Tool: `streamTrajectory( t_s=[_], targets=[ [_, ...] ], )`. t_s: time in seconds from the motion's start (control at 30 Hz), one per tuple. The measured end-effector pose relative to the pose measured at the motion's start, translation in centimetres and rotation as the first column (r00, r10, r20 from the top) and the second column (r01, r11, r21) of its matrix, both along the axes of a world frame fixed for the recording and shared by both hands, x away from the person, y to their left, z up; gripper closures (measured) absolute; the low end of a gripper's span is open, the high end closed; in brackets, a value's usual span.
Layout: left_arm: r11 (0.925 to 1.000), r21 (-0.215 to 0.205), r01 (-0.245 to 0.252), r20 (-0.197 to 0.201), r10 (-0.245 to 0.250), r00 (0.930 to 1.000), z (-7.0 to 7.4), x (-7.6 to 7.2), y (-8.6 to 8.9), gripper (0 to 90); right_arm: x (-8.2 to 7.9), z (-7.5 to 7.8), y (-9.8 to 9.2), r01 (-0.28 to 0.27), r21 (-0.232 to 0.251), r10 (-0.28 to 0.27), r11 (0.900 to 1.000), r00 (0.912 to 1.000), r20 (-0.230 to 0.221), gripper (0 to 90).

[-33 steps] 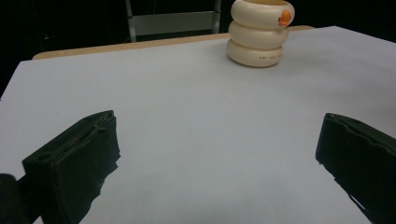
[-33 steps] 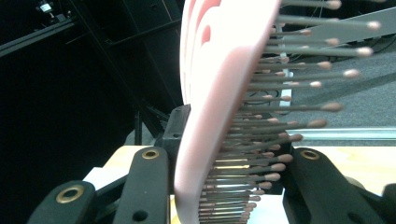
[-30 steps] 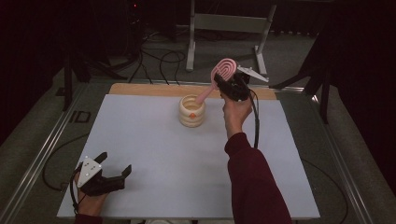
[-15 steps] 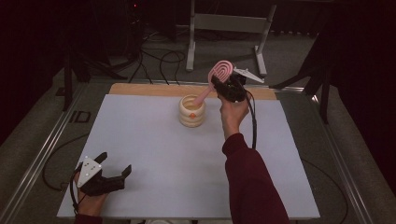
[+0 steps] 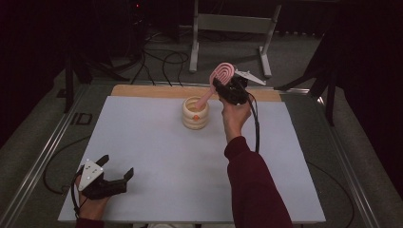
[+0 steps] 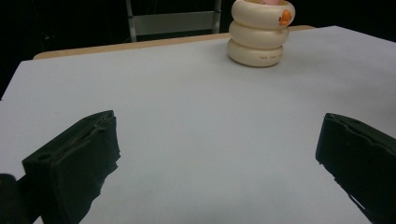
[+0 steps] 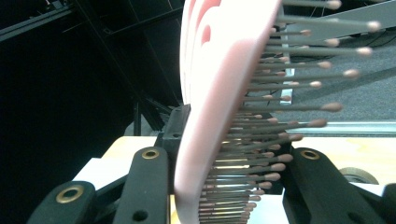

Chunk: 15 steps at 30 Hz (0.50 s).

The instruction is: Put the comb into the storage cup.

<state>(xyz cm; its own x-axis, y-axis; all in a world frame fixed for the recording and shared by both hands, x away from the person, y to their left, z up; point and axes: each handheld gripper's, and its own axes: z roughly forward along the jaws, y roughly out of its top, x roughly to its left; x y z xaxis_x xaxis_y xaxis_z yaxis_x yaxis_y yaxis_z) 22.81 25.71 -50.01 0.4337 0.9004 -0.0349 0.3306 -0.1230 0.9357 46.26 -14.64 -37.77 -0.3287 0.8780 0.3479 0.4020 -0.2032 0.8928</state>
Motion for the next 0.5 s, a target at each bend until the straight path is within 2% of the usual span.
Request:
streamTrajectory(
  t_s=[0.5],
  targets=[
    [1.0000, 0.003, 0.000, 0.002, 0.000, 1.0000, 0.01, -0.01, 0.04, 0.1, 0.03, -0.49, 0.53, -0.004, -0.004, 0.004, 1.000, 1.0000, -0.006, 63.6]
  ],
)
